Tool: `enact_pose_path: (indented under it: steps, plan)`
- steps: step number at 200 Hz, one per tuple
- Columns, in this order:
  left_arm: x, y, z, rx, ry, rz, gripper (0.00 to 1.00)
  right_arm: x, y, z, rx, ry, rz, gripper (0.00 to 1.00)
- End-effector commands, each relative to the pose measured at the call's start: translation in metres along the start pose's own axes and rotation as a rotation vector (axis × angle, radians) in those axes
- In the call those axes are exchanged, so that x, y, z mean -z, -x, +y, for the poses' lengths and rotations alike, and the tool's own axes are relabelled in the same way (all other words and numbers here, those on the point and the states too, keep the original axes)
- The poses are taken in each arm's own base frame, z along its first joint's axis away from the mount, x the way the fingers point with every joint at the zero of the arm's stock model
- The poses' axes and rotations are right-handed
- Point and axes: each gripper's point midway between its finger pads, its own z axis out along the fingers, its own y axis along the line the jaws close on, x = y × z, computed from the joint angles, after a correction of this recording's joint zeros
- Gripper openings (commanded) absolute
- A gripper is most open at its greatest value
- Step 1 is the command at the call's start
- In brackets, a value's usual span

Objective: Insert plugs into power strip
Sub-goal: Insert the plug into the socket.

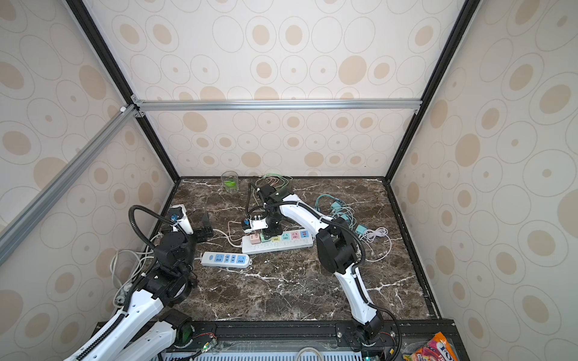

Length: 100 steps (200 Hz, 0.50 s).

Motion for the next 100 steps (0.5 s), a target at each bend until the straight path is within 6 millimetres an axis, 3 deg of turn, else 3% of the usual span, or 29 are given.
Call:
enact_pose_path:
  steps: [1,100]
  plan:
    - [0.000,0.000,0.004,0.011,0.022,0.002,0.98,-0.035,-0.033,0.021,-0.046,0.110,0.130,0.00]
    - [-0.004,-0.003,0.001,0.012,0.014,0.015,0.99,-0.056,-0.046,0.023,-0.076,0.114,0.218,0.00]
